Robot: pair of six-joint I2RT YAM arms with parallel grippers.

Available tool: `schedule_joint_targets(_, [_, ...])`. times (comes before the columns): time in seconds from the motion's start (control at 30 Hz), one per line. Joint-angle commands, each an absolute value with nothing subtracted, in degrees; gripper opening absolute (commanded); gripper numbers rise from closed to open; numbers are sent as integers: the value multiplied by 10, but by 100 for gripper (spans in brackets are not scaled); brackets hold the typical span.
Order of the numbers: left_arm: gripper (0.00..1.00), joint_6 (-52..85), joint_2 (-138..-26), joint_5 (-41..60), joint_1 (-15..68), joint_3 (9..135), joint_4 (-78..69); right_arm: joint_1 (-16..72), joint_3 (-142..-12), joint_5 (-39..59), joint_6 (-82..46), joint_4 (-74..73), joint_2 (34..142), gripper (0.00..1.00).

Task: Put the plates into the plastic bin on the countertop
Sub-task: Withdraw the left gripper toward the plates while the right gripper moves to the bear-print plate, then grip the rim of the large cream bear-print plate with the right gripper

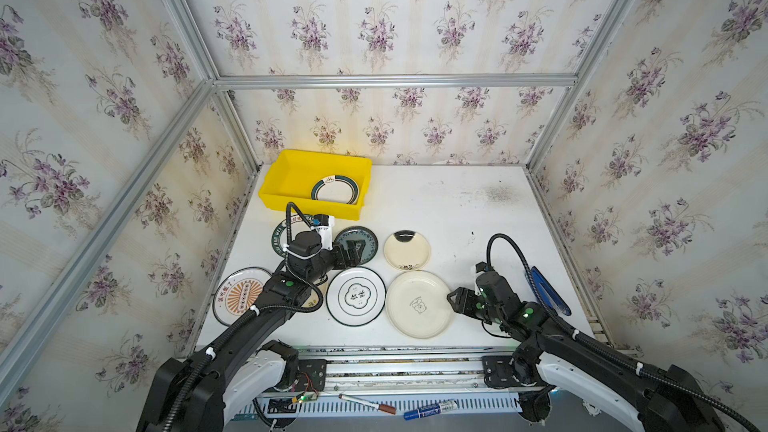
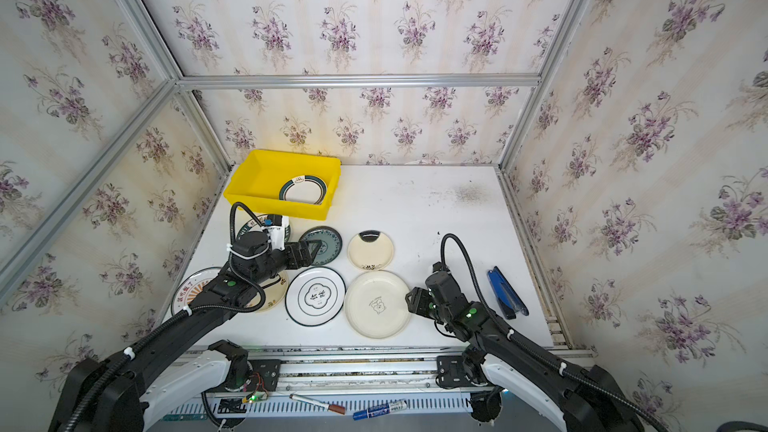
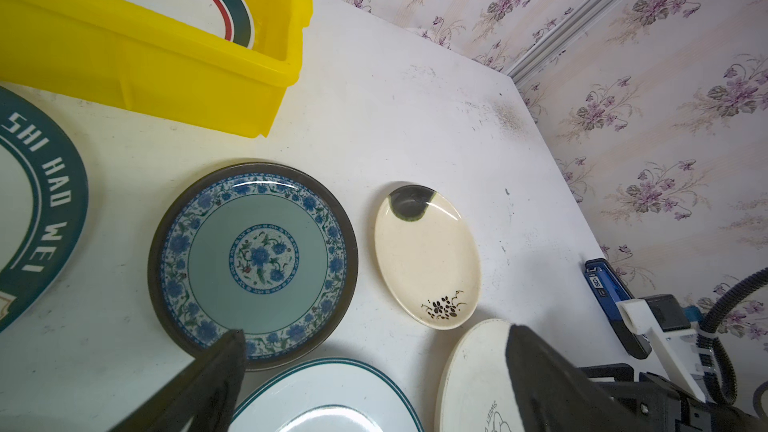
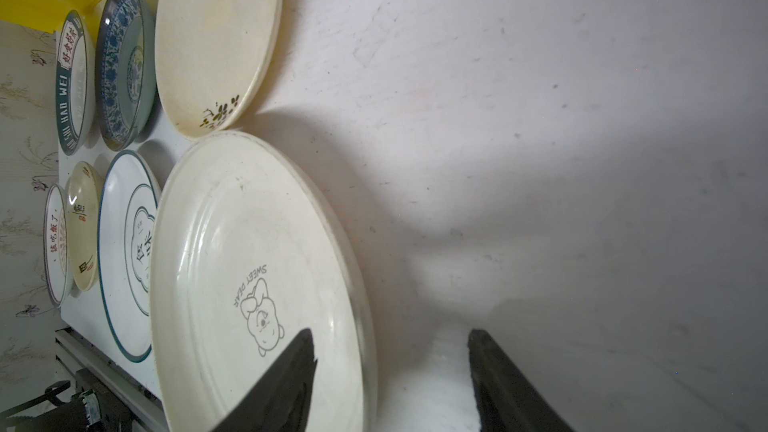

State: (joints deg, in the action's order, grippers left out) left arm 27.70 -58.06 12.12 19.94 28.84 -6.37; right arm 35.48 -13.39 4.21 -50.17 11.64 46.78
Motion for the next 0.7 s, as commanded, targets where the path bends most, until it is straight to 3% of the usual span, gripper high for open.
schedule_joint_targets(0.0, [100, 280, -584, 130, 200, 294, -80, 355, -140, 52, -501, 84, 483, 57])
schedule_joint_targets(0.2, [100, 281, -586, 132, 200, 296, -77, 355, -141, 50, -492, 69, 510, 46])
schedule_joint_targets(0.33, [100, 281, -585, 132, 200, 298, -76, 355, -142, 54, -494, 60, 520, 30])
schedule_joint_targets(0.67, [100, 282, -589, 132, 201, 300, -74, 355, -136, 49, -500, 72, 502, 20])
